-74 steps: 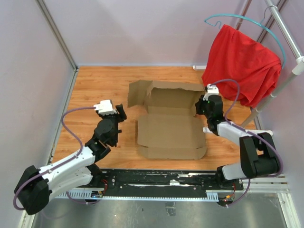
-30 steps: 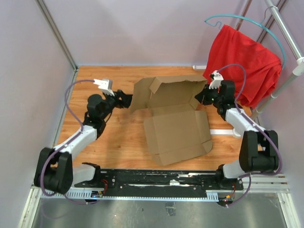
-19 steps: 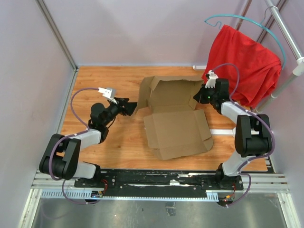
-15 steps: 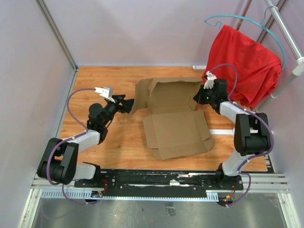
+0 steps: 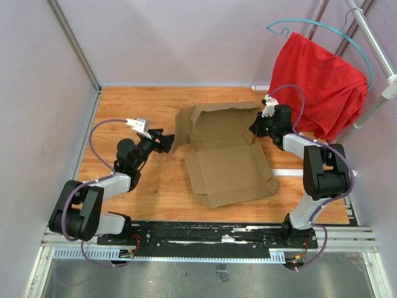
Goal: Fold the paper box
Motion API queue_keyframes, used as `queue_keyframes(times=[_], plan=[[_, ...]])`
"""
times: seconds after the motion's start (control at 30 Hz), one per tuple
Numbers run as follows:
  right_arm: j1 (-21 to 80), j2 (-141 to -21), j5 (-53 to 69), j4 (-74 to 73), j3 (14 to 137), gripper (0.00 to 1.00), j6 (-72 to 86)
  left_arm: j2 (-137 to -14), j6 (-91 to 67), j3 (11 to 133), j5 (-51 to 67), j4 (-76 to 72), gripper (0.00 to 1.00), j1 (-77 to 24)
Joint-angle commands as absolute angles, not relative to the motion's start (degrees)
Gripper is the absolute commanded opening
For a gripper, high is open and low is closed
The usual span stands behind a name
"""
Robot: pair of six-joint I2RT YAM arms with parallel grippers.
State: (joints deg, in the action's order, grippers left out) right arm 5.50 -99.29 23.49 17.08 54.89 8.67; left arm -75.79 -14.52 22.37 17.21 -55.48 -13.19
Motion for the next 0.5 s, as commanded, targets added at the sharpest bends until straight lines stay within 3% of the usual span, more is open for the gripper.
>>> queue_keyframes(times=[0.0, 0.47], plan=[[7.89, -99.76, 21.03, 17.35, 53.94, 0.02, 6.17, -72.54, -15.91, 18.92, 19.09, -62.50, 0.72, -12.92], [13.29, -99.73, 16.90, 16.41, 55.09, 0.03, 5.08, -77.60, -16.53, 20.14, 23.72, -65.05, 0.70, -15.29]])
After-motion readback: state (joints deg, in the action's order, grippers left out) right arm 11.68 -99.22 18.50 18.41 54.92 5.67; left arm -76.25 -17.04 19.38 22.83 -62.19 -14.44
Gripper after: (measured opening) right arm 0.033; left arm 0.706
